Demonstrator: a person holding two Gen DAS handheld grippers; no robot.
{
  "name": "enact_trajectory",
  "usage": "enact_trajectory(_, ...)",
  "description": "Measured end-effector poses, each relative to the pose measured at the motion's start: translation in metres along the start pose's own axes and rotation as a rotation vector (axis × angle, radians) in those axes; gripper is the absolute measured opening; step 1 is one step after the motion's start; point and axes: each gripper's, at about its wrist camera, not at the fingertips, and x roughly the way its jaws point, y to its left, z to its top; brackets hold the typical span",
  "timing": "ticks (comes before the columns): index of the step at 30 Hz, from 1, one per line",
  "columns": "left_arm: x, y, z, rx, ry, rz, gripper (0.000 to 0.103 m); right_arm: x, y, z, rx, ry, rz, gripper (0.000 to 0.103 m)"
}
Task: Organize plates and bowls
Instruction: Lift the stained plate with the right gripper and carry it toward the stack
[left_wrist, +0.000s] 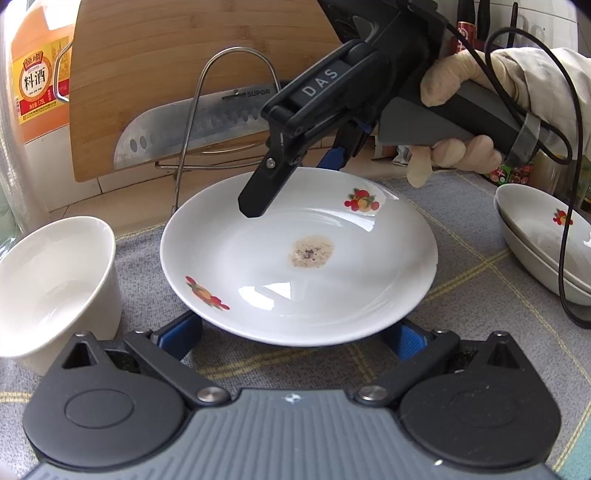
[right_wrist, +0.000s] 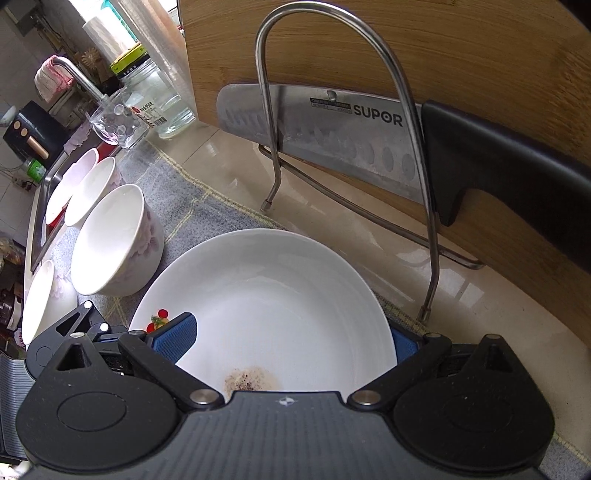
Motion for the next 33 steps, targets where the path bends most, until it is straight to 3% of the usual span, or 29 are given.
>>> enact_trajectory(33,0.004,0.006,0.004,0.052,0.009,-0.039,0.101,0.003,0.008,-0.001,-0.035,0.038,0.009,0.103)
